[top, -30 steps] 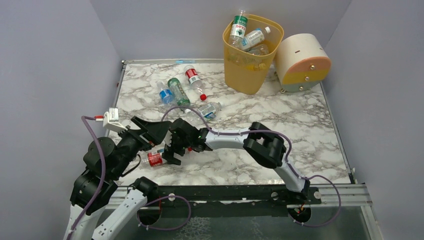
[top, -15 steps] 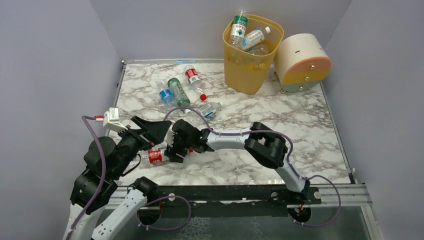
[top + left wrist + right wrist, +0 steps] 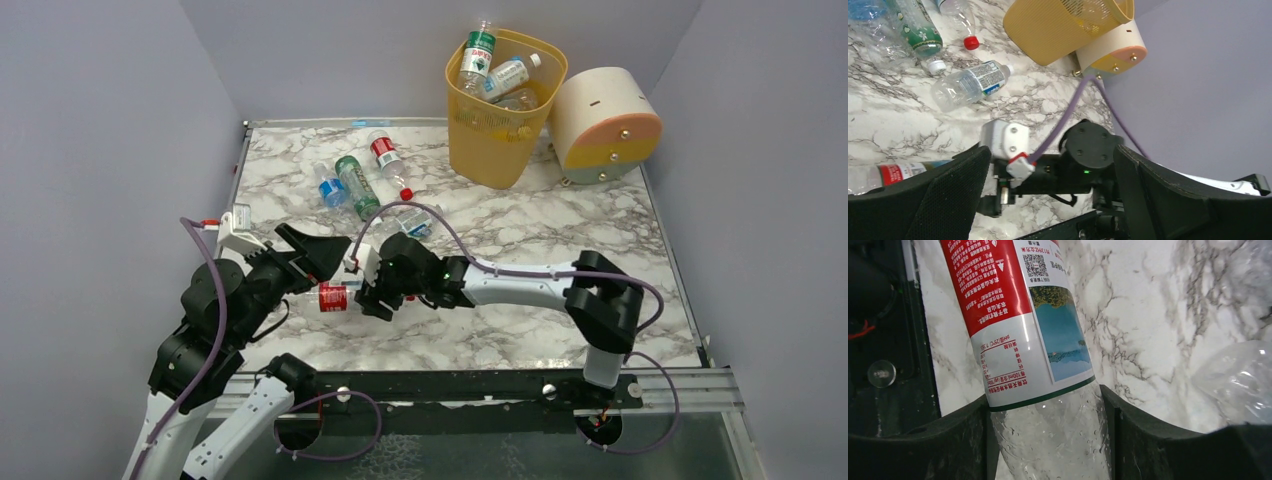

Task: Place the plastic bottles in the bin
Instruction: Pick up the plastic bottle at the center of the board, then place the plastic bottle in the trash bin.

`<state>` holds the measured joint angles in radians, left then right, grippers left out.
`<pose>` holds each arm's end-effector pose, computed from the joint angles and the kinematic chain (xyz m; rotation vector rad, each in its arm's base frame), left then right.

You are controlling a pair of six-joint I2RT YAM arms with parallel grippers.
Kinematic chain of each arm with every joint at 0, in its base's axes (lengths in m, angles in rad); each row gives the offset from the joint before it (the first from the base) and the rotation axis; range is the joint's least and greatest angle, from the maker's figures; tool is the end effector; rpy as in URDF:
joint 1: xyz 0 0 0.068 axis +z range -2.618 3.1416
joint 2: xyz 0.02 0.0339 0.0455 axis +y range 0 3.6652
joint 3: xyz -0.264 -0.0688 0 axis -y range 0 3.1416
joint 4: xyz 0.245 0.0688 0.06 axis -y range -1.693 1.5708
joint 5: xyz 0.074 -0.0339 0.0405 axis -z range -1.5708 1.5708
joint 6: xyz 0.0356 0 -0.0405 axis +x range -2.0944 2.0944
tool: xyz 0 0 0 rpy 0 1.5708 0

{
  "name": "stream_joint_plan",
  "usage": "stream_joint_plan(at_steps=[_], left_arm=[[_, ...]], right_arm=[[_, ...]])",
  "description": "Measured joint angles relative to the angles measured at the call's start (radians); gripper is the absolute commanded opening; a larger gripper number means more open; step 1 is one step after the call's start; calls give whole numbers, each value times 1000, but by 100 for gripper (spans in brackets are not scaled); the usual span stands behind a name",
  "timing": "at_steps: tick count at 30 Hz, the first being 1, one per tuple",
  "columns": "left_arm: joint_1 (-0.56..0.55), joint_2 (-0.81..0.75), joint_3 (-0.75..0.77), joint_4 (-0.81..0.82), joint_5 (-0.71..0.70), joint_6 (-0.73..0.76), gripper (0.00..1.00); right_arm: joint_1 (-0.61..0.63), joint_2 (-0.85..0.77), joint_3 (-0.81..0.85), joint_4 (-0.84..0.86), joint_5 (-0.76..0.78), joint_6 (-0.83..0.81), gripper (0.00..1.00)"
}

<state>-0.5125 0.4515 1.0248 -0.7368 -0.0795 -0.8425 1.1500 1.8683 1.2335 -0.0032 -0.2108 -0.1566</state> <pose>0.0570 -0.0288 0.3942 -0.3604 1.7896 -0.9139 0.1638 0.3843 0.2041 -1.4969 1.7539 0.7666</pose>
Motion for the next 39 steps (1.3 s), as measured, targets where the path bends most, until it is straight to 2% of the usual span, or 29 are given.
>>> stream_joint_plan(at_steps=[10, 19, 29, 39], left_arm=[[0, 4, 11, 9, 19, 16, 99], [0, 0, -31, 27, 44, 17, 99], [0, 69, -97, 112, 73, 44, 99], [0, 105, -241, 188, 133, 50, 99]], right_arm=[[-17, -251, -123, -33, 115, 67, 52], [-102, -409, -157, -176, 170, 182, 55], [-380, -441, 88, -351, 222, 315, 56], [-565, -393, 419, -338, 219, 388, 57]])
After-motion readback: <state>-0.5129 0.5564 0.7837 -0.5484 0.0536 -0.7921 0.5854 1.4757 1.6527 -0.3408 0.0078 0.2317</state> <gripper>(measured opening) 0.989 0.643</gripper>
